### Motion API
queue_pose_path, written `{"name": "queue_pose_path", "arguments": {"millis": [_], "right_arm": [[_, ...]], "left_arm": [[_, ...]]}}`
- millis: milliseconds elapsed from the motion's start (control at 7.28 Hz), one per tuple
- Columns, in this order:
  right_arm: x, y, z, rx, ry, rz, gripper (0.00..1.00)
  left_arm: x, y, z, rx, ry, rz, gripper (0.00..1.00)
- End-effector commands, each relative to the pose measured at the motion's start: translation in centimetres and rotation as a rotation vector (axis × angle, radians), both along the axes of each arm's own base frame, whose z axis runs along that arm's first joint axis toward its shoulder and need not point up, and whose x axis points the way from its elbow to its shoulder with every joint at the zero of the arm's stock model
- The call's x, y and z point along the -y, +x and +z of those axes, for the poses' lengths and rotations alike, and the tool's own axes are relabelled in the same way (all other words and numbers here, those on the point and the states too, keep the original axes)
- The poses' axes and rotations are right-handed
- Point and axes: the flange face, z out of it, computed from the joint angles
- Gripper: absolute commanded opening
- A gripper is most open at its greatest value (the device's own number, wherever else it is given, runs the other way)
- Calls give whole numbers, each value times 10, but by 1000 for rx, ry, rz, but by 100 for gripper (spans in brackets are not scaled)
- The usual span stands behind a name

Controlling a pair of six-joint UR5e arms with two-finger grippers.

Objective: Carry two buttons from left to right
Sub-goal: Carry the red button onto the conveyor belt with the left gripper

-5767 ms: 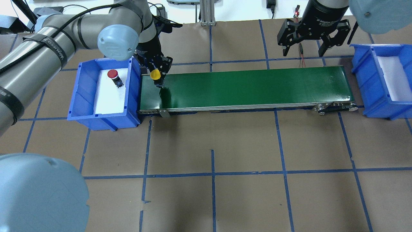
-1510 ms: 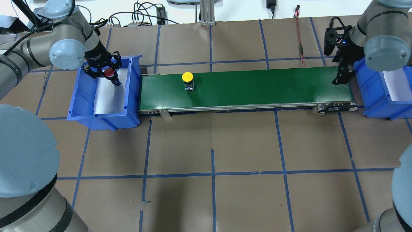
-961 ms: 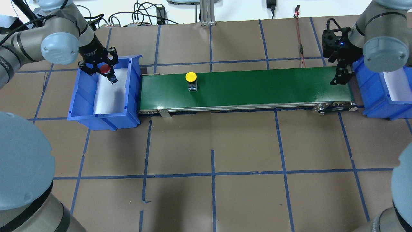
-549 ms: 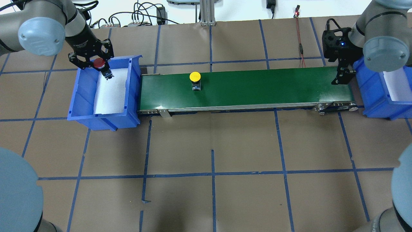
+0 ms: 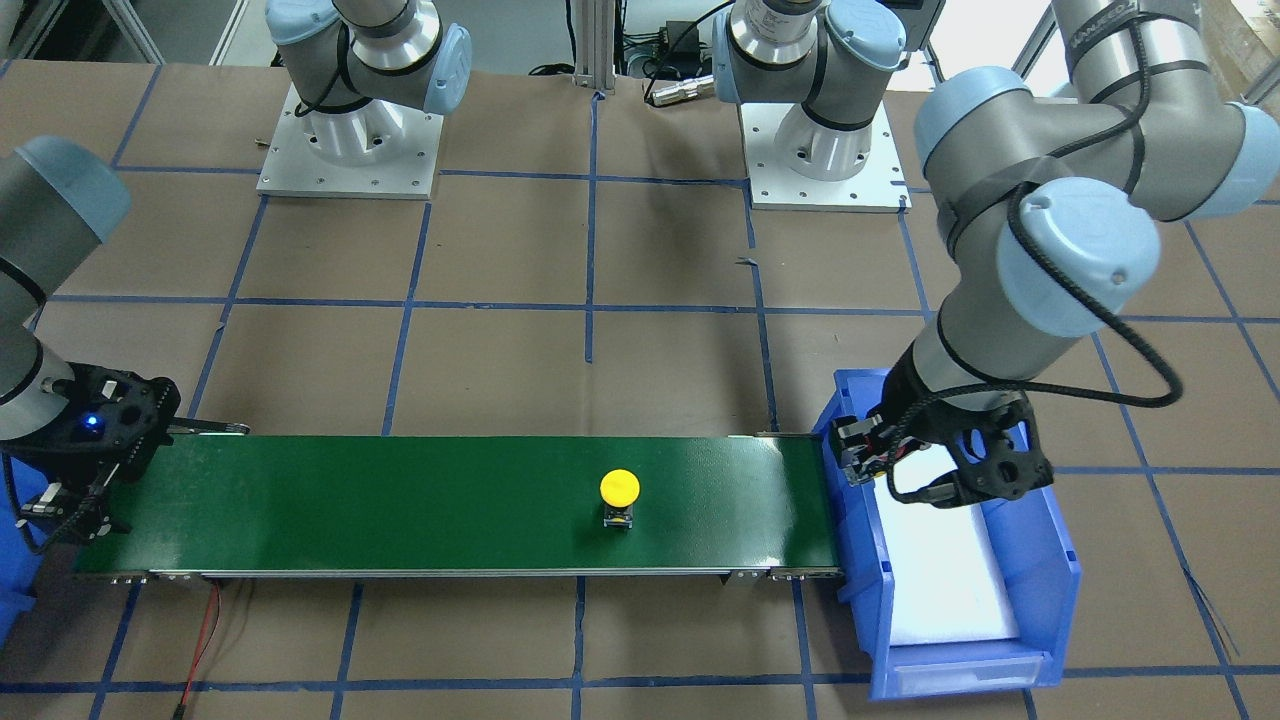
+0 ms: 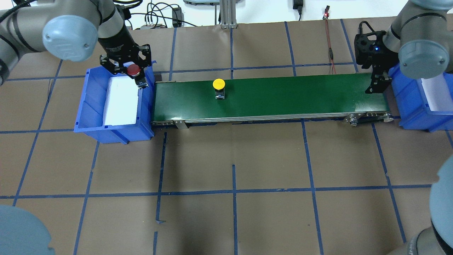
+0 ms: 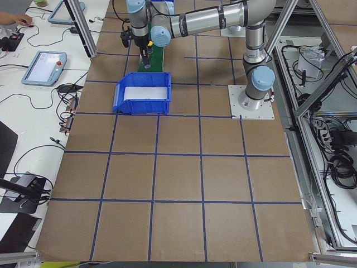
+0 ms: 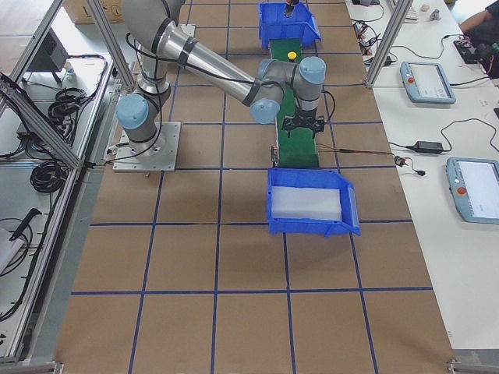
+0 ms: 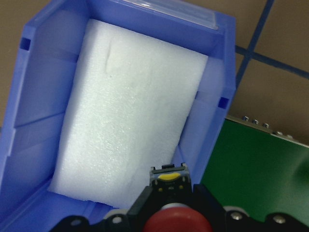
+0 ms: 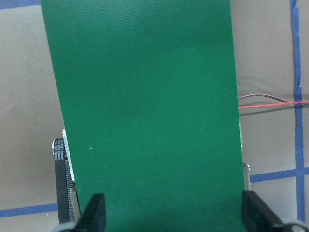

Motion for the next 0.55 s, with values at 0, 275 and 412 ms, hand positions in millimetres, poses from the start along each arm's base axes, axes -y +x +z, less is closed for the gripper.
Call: {"name": "queue_pose_path", "arguments": {"millis": [0,275,412], "right_arm": [[1,-1,-3,-2,6,-1,100],[2,-1,-3,-7,5,-1,100],[2,-1,-3,-7,5,-1,100]], "left_arm": [[9,-48,-35,6,5,-96,29],[19,-67,-62,9,-11,-124,29],[17,-72,-76,16,14,-133,29]]}}
